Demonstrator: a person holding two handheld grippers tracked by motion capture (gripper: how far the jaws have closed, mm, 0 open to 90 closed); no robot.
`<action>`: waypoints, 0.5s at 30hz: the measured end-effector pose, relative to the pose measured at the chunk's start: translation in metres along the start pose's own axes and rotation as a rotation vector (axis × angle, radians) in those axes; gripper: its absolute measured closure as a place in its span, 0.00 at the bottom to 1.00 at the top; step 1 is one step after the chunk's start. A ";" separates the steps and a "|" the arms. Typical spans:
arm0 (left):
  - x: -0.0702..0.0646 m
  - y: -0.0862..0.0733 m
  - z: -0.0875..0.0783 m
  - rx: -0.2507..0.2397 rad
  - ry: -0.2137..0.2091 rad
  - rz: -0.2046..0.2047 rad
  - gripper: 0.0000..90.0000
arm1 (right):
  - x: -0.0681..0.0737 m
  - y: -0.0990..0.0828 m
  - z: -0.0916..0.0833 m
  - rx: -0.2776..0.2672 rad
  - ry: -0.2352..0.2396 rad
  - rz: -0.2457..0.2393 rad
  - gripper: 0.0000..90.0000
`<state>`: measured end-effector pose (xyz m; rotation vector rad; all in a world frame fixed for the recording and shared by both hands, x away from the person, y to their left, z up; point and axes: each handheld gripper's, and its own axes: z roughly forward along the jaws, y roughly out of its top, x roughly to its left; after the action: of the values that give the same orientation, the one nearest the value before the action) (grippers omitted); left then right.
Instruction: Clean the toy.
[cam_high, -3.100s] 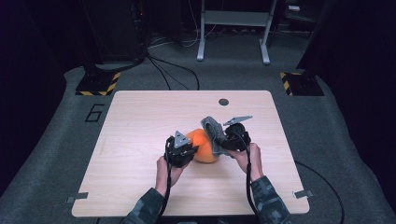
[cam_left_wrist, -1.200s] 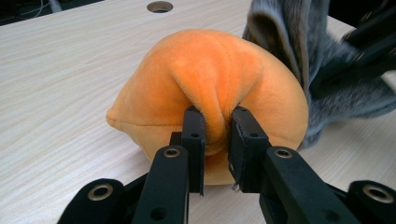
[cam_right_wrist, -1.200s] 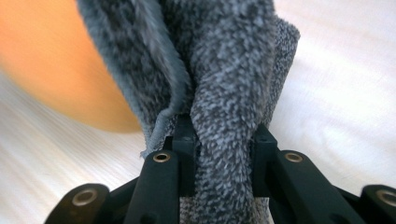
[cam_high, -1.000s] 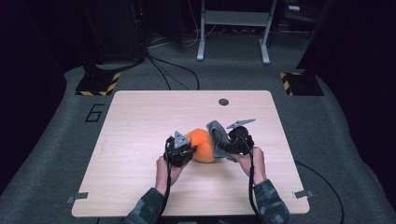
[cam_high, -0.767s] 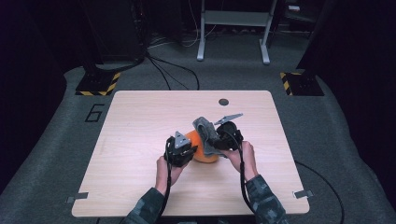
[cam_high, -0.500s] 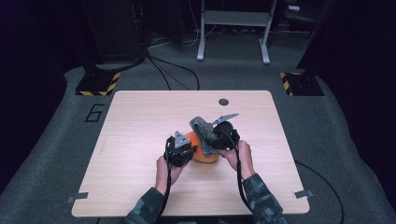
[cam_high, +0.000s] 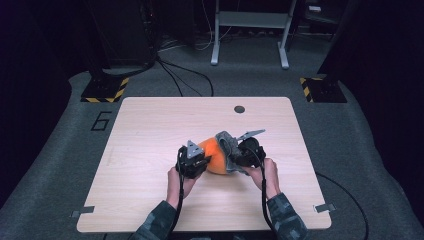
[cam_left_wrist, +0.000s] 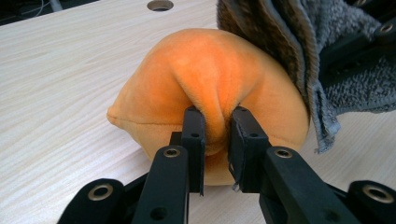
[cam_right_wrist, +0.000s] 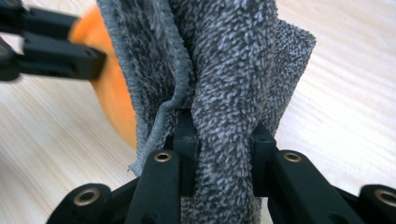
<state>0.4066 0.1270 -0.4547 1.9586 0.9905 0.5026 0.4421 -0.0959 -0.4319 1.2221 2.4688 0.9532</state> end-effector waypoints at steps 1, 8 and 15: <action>0.000 0.000 0.000 -0.001 0.000 0.000 0.86 | -0.002 -0.003 0.001 0.006 0.002 0.008 0.80; 0.000 0.000 0.000 -0.006 -0.001 0.000 0.86 | -0.016 -0.020 0.010 0.028 0.000 0.057 0.80; -0.001 0.000 0.000 -0.006 -0.004 0.000 0.86 | -0.025 -0.030 0.021 0.050 0.000 0.086 0.80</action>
<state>0.4065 0.1261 -0.4548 1.9533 0.9851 0.5013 0.4488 -0.1190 -0.4687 1.3549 2.4722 0.9177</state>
